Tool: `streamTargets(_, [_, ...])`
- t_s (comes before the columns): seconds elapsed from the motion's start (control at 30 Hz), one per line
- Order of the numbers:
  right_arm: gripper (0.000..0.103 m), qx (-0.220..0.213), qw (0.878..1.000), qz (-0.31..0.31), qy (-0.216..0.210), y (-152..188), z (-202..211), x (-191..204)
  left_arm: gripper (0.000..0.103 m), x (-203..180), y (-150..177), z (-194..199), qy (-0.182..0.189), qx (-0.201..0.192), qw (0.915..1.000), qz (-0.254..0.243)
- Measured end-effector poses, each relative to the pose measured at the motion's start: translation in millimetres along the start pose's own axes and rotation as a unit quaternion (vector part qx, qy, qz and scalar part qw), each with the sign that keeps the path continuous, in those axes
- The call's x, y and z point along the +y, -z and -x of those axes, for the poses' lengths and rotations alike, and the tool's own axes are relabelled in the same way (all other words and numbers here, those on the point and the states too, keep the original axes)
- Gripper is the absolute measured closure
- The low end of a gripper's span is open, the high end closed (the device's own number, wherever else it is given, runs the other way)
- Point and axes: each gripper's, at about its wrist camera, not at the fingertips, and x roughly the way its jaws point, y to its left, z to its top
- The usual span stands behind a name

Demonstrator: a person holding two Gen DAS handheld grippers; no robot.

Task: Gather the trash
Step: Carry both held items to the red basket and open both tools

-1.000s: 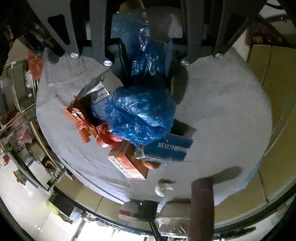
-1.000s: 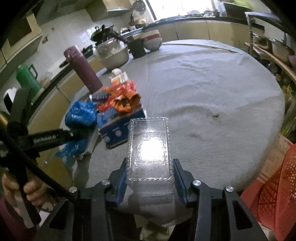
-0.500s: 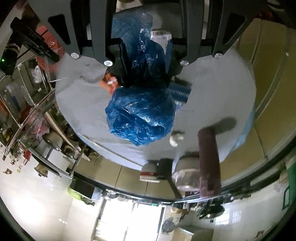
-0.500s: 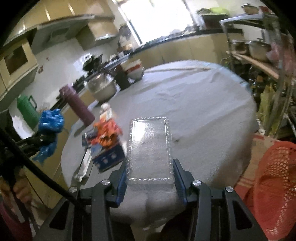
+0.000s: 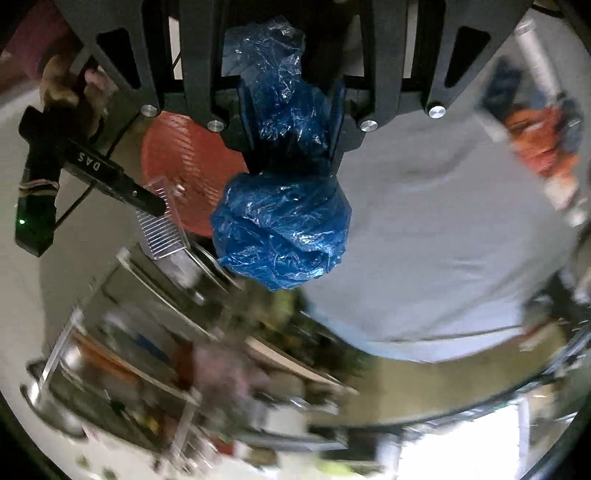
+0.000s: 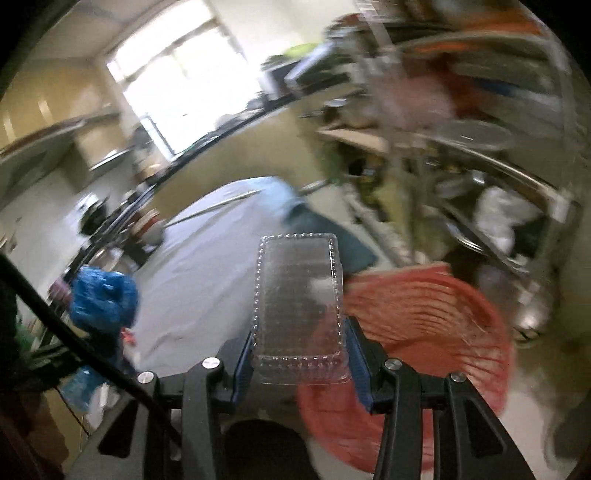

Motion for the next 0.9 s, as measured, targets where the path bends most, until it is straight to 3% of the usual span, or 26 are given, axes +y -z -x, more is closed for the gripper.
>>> streamTargets(0.13, [0.054, 0.009, 0.999, -0.035, 0.02, 4.9, 8.2, -39.9, 0.065, -45.4, -11.9, -43.2, 0.031, 0.044, 0.998, -0.033])
streamTargets(0.27, [0.051, 0.022, 0.998, -0.057, 0.023, 8.0, 5.2, -62.0, 0.063, -75.9, -3.0, -85.9, 0.053, 0.089, 0.9931, -0.055])
streamTargets(0.3, [0.05, 0.022, 0.998, -0.061, 0.026, 12.0, 5.3, -64.1, 0.061, -80.4, -0.3, -94.6, 0.052, 0.099, 0.9919, -0.059])
streamTargets(0.37, [0.039, 0.026, 0.996, -0.077, 0.022, 14.3, 2.2, -73.6, 0.054, -83.0, 1.2, -106.5, 0.057, 0.113, 0.9903, -0.059])
streamTargets(0.4, [0.038, 0.028, 0.996, -0.088, 0.016, 15.5, 1.0, -78.5, 0.046, -83.1, 1.5, -112.8, 0.065, 0.12, 0.9891, -0.055])
streamTargets(0.43, [0.038, 0.028, 0.995, -0.094, 0.013, 18.6, 2.4, -81.7, 0.042, -84.1, 1.5, -117.5, 0.068, 0.125, 0.9886, -0.05])
streamTargets(0.57, [0.038, 0.005, 0.992, -0.124, 0.002, 18.7, 8.1, -98.1, 0.042, -79.8, -0.6, -120.2, 0.057, 0.12, 0.9898, -0.05])
streamTargets(0.67, [0.038, -0.03, 0.99, -0.136, 0.022, 15.0, 14.7, -109.6, 0.042, -69.7, -1.3, -108.8, 0.046, 0.11, 0.9919, -0.043])
streamTargets(0.8, [0.038, -0.084, 0.984, -0.09, 0.132, 2.3, 13.4, -120.0, 0.041, -48.5, 6.2, -66.0, -0.005, 0.062, 0.9971, -0.045])
streamTargets(0.9, [0.035, -0.096, 0.963, -0.031, 0.249, -8.4, -6.2, -124.0, 0.039, -25.4, 23.4, -28.6, -0.049, 0.029, 0.9977, -0.038])
